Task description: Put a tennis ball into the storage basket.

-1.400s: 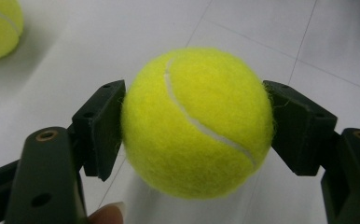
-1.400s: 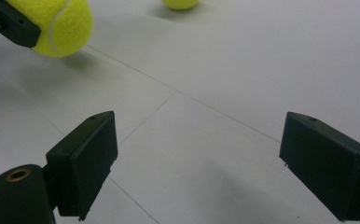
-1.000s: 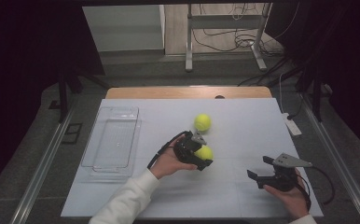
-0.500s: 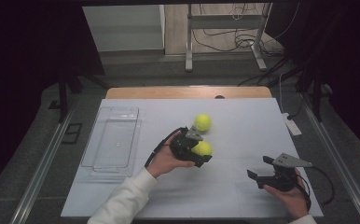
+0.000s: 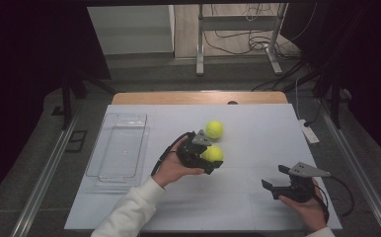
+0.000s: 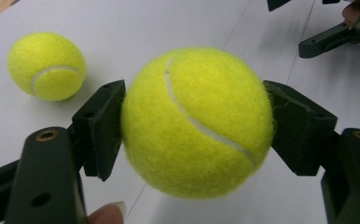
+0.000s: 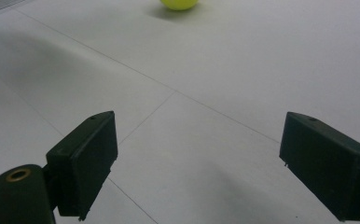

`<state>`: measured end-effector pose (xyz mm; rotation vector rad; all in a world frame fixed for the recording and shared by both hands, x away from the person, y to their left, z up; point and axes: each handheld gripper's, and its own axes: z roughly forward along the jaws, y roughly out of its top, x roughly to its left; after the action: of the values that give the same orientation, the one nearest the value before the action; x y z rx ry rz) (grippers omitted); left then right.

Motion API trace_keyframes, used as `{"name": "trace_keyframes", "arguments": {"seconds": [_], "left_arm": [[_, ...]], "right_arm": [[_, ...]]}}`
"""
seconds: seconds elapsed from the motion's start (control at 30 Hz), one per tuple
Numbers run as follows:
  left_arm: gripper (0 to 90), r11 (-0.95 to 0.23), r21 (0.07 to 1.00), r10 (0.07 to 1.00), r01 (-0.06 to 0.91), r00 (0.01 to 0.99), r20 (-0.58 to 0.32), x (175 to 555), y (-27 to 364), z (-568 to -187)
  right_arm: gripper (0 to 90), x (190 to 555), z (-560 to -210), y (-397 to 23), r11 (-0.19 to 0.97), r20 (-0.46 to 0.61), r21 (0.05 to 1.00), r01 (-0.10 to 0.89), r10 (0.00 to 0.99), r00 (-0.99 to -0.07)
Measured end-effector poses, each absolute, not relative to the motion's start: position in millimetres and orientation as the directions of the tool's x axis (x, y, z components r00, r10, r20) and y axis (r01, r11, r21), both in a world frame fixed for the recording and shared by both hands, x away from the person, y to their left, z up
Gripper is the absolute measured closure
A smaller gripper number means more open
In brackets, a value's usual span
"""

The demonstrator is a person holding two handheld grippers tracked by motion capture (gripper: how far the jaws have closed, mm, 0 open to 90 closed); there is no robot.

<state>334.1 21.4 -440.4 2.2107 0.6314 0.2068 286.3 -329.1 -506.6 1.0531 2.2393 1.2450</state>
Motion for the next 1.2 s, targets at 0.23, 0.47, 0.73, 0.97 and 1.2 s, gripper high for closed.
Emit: {"name": "trace_keyframes", "arguments": {"seconds": [0.23, 0.47, 0.73, 0.97, 1.2], "left_arm": [[26.8, -0.528, 0.766, 0.514, 0.368, 0.856, -0.057, 334.0, 26.4, -435.8], [26.8, -0.506, 0.781, 0.522, 0.365, 0.851, -0.059, 333.0, 29.9, -431.1], [26.8, -0.494, 0.793, 0.526, 0.357, 0.849, -0.055, 332.2, 34.6, -425.6], [26.9, -0.477, 0.803, 0.538, 0.358, 0.841, -0.055, 332.6, 39.2, -422.5], [26.8, -0.462, 0.812, 0.546, 0.358, 0.836, -0.057, 332.2, 42.7, -419.6]], "right_arm": [[11.6, 286.4, -506.7, -329.0, 0.332, 0.035, 0.839, 0.430, 0.757, -0.653], [11.6, 286.5, -506.5, -329.7, 0.330, 0.032, 0.841, 0.428, 0.760, -0.649], [11.7, 286.4, -506.4, -329.9, 0.329, 0.032, 0.842, 0.428, 0.761, -0.648], [11.7, 286.5, -506.6, -329.9, 0.330, 0.032, 0.841, 0.429, 0.761, -0.648], [11.7, 286.5, -506.6, -329.8, 0.330, 0.031, 0.841, 0.428, 0.761, -0.648]]}}
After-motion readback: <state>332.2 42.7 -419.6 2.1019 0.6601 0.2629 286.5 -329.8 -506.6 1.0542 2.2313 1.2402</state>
